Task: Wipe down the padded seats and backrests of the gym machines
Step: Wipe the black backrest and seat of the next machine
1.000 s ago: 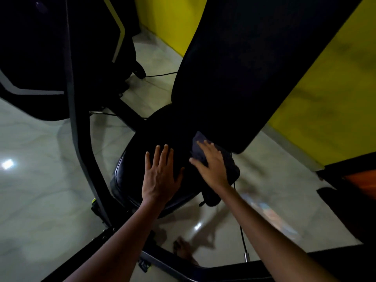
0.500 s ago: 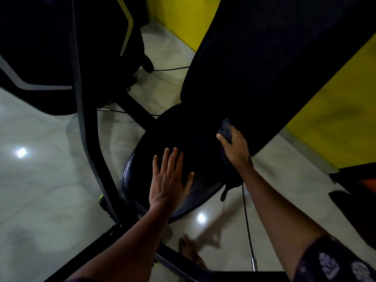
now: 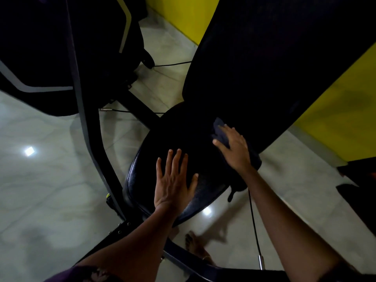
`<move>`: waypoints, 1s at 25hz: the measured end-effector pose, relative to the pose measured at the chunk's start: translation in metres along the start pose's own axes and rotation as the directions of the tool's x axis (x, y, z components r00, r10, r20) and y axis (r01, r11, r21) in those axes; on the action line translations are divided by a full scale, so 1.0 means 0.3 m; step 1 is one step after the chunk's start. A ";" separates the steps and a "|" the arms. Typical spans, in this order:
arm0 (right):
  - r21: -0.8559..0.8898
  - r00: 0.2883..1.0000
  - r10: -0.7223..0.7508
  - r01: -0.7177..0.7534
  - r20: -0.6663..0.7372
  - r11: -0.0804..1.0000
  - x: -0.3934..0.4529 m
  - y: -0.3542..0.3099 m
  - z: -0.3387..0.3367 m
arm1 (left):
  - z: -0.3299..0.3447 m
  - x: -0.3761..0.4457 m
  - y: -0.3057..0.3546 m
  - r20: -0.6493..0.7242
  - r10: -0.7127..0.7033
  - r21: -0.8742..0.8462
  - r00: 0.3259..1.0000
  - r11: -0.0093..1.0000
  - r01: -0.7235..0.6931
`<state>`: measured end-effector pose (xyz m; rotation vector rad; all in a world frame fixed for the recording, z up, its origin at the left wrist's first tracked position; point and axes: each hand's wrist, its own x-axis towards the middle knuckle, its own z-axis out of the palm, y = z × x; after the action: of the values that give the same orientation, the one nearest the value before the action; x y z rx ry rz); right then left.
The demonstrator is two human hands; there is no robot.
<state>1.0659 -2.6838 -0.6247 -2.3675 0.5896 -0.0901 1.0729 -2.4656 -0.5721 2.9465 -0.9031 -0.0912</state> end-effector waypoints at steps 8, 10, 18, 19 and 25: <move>0.020 0.994 -0.108 0.109 -0.007 0.994 -0.222 -0.136 0.047 | 0.000 -0.004 -0.002 0.012 0.015 -0.038 1.000 0.999 -0.014; -0.007 0.986 -0.169 0.169 0.005 0.986 -0.215 -0.098 0.032 | -0.002 -0.003 -0.001 0.017 0.017 -0.046 1.000 0.999 -0.016; -0.090 0.991 0.125 -0.128 -0.046 0.988 0.172 -0.090 0.038 | -0.007 -0.004 0.000 0.028 0.011 -0.022 1.000 1.000 -0.010; -0.104 0.996 0.082 -0.087 -0.044 0.991 0.129 -0.108 0.049 | -0.007 -0.006 -0.002 0.024 0.015 -0.016 1.000 1.000 -0.015; -0.043 0.966 -0.247 0.251 0.076 0.967 -0.128 -0.082 0.021 | 0.008 -0.006 -0.004 0.004 0.008 -0.005 1.000 1.000 -0.008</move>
<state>1.0424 -2.6470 -0.6103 -2.4751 0.2616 -0.1046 1.0719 -2.4636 -0.5744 2.9393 -0.9135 -0.0986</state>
